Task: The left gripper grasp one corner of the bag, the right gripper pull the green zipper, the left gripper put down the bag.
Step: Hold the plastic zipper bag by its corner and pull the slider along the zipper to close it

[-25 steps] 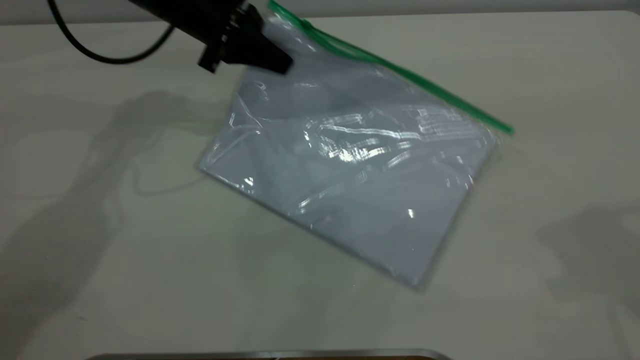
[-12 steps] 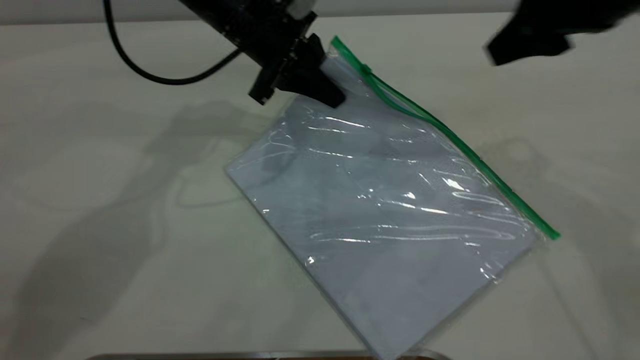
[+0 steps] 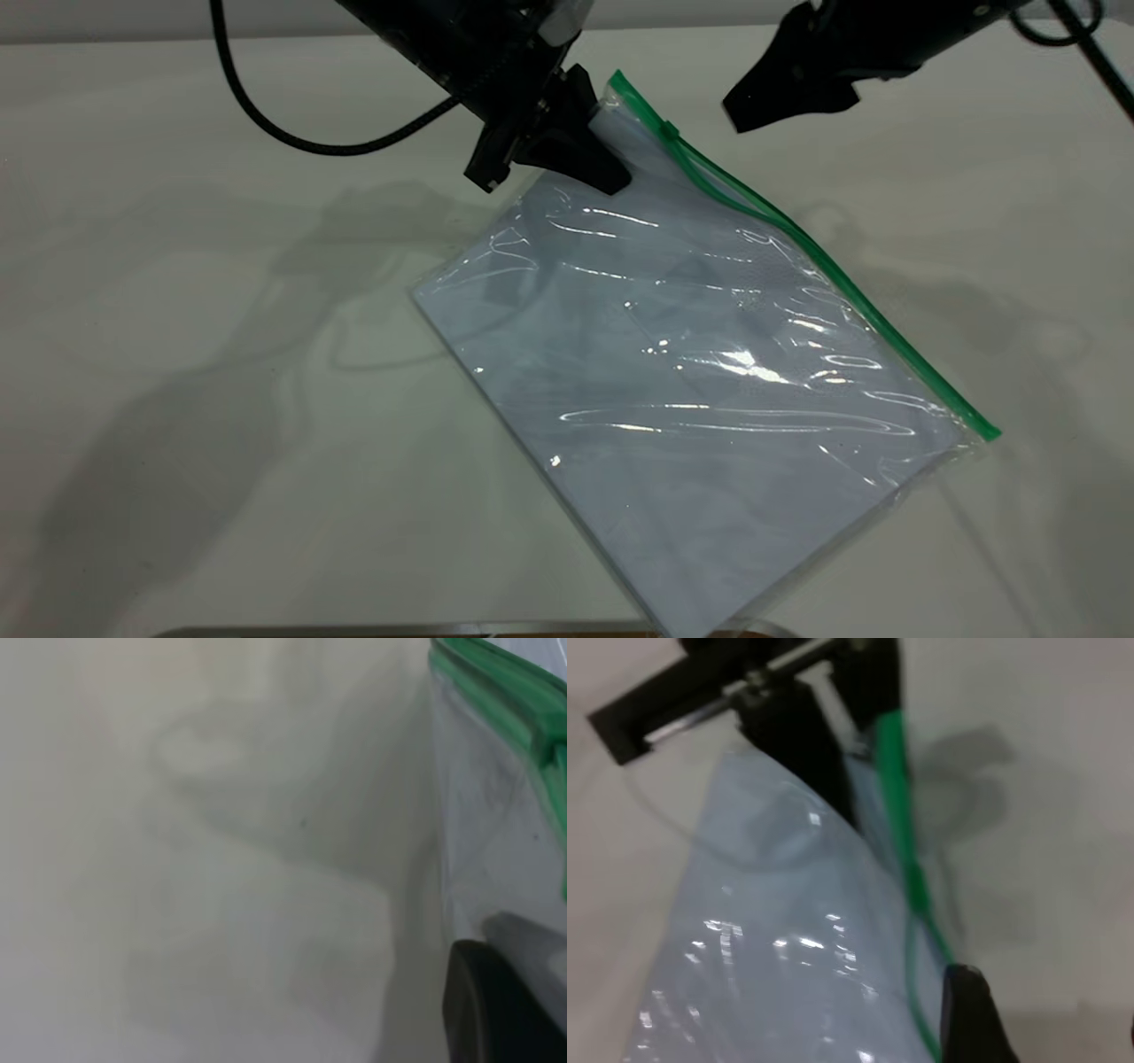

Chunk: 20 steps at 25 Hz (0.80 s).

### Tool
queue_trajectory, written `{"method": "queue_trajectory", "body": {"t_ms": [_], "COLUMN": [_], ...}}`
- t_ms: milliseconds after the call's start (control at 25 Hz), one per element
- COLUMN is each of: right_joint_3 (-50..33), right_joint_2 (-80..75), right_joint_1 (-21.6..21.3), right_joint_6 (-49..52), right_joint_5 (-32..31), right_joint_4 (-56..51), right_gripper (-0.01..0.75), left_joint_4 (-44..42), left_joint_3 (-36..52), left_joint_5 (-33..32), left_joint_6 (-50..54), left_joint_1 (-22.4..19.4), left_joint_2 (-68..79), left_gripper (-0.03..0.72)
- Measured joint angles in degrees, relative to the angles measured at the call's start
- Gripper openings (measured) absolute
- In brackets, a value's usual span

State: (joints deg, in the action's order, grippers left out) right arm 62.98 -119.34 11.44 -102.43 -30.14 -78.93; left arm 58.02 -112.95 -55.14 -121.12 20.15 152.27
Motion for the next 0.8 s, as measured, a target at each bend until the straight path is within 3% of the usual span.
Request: {"method": "queue_trajectory", "body": {"t_ms": [280, 800], "right_joint_3": [1.2, 1.2], "right_joint_2": [-2.4, -3.3], "right_joint_1": [0.0, 0.0], "right_joint_6": [-2.6, -5.0], "right_joint_5": [-5.0, -5.2], "right_joint_4": [-2.2, -5.6], "right_gripper": [0.469, 0.469], "left_joint_4": [0.9, 3.9], "left_joint_3": [0.0, 0.0], "left_joint_5": [1.4, 2.8], "left_joint_6": [0.0, 0.0], "left_joint_1": [0.8, 2.5], "left_joint_2": [0.0, 0.2], "left_gripper": [0.053, 0.053]}}
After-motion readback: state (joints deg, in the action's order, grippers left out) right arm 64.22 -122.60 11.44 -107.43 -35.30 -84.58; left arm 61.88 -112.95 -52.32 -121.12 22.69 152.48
